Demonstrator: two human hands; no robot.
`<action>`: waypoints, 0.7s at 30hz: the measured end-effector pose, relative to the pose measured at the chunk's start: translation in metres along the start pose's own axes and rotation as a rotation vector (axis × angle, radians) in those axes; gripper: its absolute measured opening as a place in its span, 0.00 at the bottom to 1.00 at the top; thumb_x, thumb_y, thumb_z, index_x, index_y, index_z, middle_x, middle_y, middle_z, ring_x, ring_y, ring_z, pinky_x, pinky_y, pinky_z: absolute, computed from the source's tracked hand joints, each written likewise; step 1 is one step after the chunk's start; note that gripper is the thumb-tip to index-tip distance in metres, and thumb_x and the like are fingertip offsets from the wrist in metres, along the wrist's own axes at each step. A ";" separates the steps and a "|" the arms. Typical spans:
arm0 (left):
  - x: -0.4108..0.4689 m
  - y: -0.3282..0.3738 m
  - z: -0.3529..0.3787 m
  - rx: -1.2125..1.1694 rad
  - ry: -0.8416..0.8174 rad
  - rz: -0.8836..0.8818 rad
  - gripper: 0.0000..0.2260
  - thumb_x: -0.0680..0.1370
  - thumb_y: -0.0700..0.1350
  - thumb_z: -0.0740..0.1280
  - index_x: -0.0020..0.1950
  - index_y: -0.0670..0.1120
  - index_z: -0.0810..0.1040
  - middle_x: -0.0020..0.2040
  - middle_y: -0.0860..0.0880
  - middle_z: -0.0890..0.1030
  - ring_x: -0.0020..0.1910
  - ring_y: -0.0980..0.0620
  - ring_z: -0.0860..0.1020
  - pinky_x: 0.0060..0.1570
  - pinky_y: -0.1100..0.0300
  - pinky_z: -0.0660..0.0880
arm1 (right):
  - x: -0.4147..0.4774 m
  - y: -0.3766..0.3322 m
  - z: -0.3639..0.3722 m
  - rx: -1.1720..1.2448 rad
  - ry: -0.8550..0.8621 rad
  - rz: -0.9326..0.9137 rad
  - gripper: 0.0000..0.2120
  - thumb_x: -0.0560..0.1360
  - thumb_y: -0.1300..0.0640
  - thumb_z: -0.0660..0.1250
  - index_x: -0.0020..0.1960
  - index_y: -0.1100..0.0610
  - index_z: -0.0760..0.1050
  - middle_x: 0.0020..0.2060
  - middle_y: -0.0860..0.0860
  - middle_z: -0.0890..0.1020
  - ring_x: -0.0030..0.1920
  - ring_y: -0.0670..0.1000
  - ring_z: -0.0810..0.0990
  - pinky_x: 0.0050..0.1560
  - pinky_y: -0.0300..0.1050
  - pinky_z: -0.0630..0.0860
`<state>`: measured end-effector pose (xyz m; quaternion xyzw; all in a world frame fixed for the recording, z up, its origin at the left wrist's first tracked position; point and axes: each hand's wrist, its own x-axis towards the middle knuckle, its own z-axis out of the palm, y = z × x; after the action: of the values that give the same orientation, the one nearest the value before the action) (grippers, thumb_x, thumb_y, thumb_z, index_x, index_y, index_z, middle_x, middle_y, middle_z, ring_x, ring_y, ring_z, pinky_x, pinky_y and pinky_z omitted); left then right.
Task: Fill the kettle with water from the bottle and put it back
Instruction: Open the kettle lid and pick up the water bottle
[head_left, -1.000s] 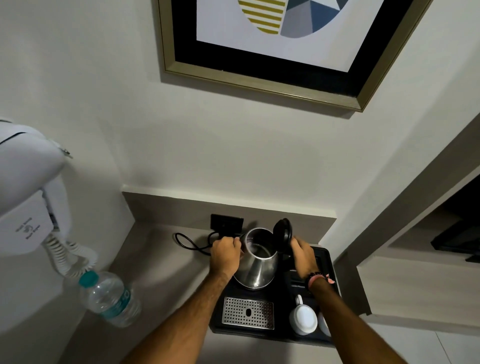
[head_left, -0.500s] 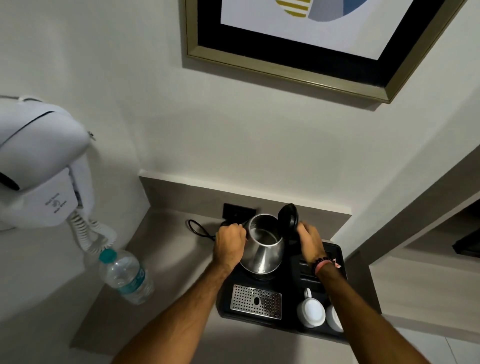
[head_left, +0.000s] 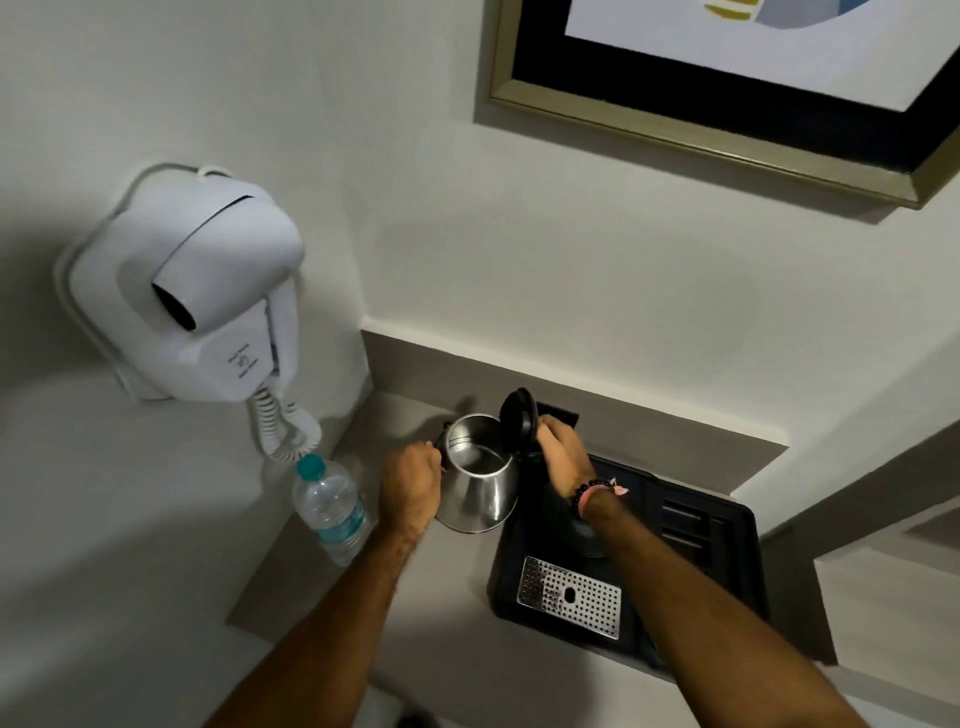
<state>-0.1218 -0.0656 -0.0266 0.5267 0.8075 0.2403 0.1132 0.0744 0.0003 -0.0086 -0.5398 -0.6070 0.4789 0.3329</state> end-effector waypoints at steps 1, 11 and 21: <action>-0.002 -0.006 -0.001 0.003 -0.008 -0.027 0.17 0.82 0.43 0.57 0.45 0.37 0.83 0.43 0.37 0.85 0.41 0.38 0.81 0.37 0.54 0.67 | 0.002 0.003 0.007 -0.006 -0.011 0.011 0.16 0.77 0.50 0.58 0.45 0.63 0.76 0.42 0.60 0.81 0.43 0.52 0.77 0.52 0.57 0.75; -0.023 -0.045 0.007 -0.066 -0.070 -0.064 0.08 0.78 0.34 0.64 0.43 0.33 0.81 0.40 0.35 0.83 0.41 0.34 0.81 0.42 0.43 0.77 | 0.009 0.030 0.046 -0.068 -0.151 0.068 0.11 0.78 0.46 0.58 0.43 0.48 0.76 0.44 0.47 0.82 0.46 0.44 0.78 0.47 0.40 0.70; -0.032 -0.039 0.003 -0.016 -0.021 -0.196 0.25 0.85 0.52 0.52 0.39 0.40 0.80 0.34 0.44 0.82 0.32 0.49 0.78 0.35 0.57 0.75 | 0.018 0.036 0.046 -0.300 -0.209 0.031 0.26 0.76 0.37 0.52 0.65 0.48 0.74 0.63 0.53 0.78 0.64 0.54 0.74 0.66 0.57 0.70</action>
<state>-0.1383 -0.1064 -0.0509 0.4466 0.8520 0.2290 0.1490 0.0404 0.0062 -0.0596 -0.5399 -0.6947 0.4413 0.1764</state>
